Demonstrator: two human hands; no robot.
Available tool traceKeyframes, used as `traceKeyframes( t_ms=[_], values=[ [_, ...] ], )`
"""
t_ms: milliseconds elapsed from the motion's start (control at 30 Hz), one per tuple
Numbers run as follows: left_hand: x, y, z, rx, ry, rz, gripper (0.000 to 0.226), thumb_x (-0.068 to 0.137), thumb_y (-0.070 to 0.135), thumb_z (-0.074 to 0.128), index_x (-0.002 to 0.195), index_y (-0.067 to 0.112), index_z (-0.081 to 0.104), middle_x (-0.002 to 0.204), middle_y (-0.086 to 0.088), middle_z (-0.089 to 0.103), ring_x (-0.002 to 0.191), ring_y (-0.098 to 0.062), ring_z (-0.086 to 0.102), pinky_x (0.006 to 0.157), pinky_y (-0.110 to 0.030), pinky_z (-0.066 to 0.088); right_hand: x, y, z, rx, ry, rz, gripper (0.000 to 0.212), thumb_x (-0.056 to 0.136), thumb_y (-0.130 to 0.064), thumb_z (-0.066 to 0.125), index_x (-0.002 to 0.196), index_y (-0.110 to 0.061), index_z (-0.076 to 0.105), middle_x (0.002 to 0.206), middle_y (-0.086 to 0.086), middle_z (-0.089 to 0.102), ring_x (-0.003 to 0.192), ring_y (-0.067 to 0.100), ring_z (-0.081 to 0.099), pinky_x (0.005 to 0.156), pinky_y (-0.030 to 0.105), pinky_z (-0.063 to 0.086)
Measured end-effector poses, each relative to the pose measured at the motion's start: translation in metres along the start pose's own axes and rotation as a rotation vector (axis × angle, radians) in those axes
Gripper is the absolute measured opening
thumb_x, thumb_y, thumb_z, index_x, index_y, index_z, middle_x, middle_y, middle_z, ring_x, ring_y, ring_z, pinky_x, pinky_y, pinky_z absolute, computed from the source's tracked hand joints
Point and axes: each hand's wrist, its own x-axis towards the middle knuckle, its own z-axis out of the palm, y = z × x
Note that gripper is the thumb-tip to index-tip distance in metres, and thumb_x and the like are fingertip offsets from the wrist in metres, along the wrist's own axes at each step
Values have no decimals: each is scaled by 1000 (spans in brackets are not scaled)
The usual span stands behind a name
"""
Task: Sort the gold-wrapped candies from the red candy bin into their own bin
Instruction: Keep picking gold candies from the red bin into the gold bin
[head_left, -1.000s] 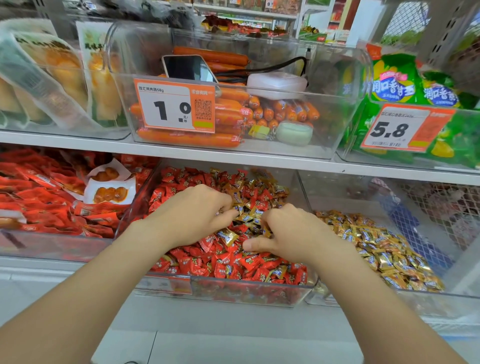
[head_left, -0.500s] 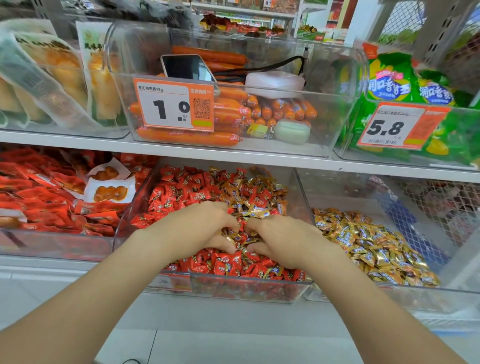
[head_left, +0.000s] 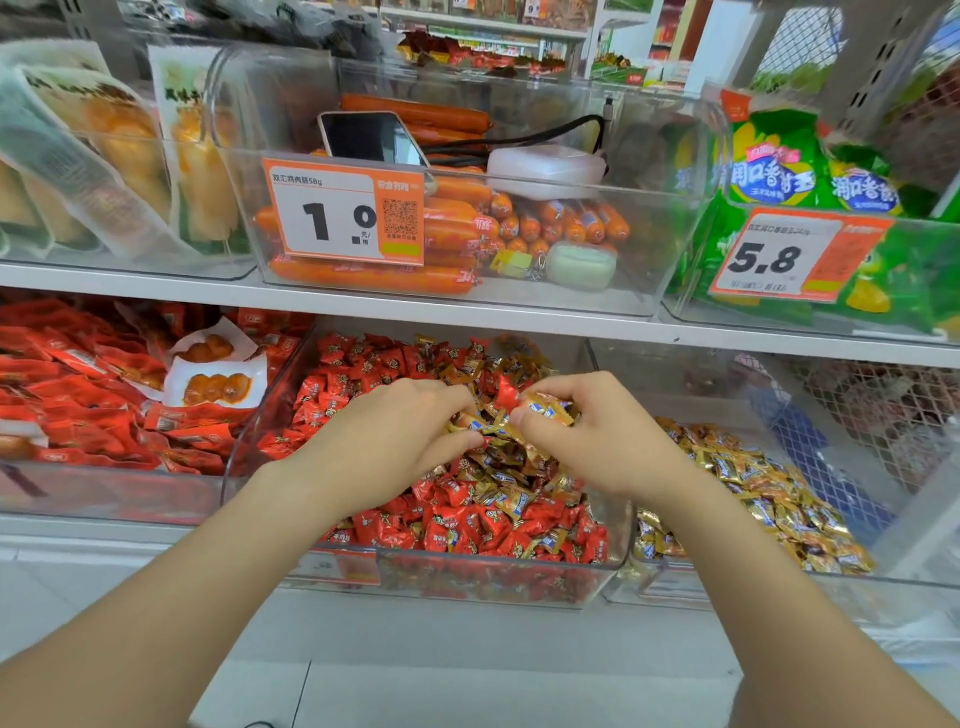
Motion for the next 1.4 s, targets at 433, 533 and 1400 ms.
traceKeyframes(
  t_ms=[433,533,1400],
  values=[
    [5,44,5,-473,174,-155,23,103,52,56,94,33,67,82,10,71,75,-3,65,73,-31,48,-33,15,-51,355,141,242,29,100,-39,68,99,-11,77,64,13,54,46,16,40,44,24,29],
    [6,78,9,-619,134,-160,29,102,51,58,90,27,69,82,8,73,66,-10,63,74,-38,52,-47,62,-78,294,193,437,33,101,-34,68,108,-1,70,61,10,61,47,19,45,42,26,35],
    [44,159,41,46,253,195,17,95,37,50,89,28,63,85,9,57,88,-20,52,78,-40,46,-92,76,-90,-107,257,-7,30,96,-12,61,109,-32,78,94,-22,76,87,-3,70,83,17,54]
  ],
)
